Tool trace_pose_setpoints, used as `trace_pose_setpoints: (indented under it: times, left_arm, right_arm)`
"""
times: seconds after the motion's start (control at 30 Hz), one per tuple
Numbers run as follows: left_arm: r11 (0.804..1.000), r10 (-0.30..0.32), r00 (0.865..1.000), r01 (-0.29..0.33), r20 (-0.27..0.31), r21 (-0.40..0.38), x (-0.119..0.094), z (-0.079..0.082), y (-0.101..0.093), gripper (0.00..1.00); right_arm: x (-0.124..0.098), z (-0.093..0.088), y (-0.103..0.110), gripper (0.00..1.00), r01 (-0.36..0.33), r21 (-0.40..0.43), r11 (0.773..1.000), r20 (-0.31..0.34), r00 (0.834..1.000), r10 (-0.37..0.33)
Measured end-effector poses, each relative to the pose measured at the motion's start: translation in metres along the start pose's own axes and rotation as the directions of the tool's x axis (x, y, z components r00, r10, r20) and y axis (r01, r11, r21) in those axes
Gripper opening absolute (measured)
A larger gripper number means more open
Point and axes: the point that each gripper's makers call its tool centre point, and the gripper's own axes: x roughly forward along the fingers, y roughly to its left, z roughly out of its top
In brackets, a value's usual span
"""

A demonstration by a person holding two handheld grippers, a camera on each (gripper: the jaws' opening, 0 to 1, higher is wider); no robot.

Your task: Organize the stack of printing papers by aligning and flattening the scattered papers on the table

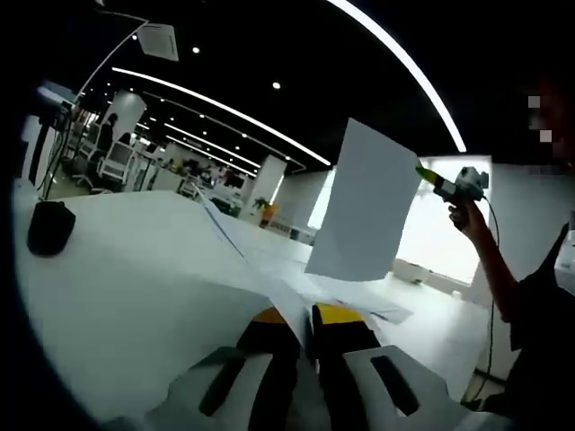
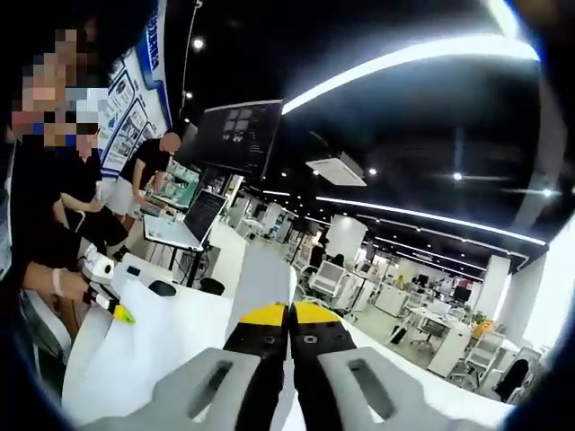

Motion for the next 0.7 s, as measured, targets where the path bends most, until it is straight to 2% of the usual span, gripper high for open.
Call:
trace_pose_setpoints:
  times: [0.27,0.7]
  left_arm:
    - [1.000,-0.004,1.000,0.004,-0.004,0.002,0.000,0.000,0.002,0.10]
    - [1.000,0.000,1.000,0.000,-0.010,0.005,0.001,0.000,0.005,0.10]
  right_arm:
    - [-0.011,0.017,0.014,0.00,-0.023,-0.014,1.000,0.024,0.999,0.023]
    - [-0.022,0.032,0.039,0.00,-0.071,-0.022,0.997,0.041,0.997,0.072]
